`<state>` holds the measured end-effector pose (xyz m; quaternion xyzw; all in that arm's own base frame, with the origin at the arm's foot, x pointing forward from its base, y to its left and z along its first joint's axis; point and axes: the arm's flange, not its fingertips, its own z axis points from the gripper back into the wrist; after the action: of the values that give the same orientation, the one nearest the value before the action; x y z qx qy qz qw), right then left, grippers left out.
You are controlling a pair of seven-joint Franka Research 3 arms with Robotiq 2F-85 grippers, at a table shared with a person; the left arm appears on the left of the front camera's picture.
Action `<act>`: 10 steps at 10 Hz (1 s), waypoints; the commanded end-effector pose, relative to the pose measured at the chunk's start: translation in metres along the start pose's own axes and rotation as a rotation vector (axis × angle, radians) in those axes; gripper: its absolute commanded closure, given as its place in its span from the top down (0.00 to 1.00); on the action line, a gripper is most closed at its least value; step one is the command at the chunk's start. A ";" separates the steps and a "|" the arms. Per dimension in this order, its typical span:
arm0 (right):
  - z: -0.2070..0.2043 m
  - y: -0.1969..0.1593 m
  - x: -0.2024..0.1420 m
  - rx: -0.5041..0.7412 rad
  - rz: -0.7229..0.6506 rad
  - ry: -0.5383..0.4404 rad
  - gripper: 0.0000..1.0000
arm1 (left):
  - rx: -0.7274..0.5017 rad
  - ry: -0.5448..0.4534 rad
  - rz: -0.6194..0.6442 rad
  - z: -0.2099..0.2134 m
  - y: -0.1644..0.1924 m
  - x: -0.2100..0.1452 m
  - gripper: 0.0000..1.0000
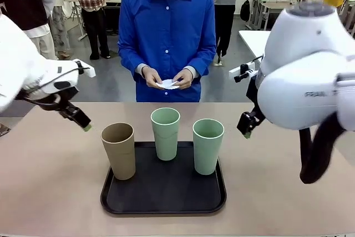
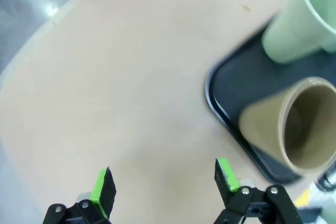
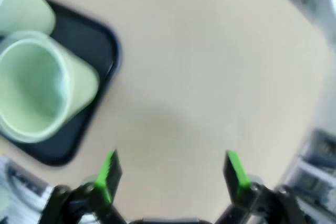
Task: Place coasters on the table and set cups on them.
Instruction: Pick up one Reusable plastic cup and place it on a coaster set by the human.
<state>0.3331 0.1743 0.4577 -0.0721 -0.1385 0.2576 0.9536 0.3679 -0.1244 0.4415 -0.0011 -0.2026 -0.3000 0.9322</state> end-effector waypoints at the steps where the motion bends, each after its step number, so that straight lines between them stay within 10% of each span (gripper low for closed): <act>1: 0.054 0.030 -0.043 0.050 -0.050 0.096 1.00 | -0.088 0.148 -0.036 0.056 -0.020 -0.032 1.00; 9: 0.056 0.031 -0.048 0.038 -0.039 0.117 1.00 | -0.068 0.142 -0.018 0.054 -0.020 -0.031 1.00; 10: 0.075 0.001 -0.050 0.380 -0.213 0.086 1.00 | -0.244 0.100 0.035 0.068 0.010 -0.027 1.00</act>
<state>0.2661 0.1744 0.4982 -0.0099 -0.0717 0.2170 0.9735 0.3205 -0.1113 0.4786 -0.0368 -0.1252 -0.3086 0.9422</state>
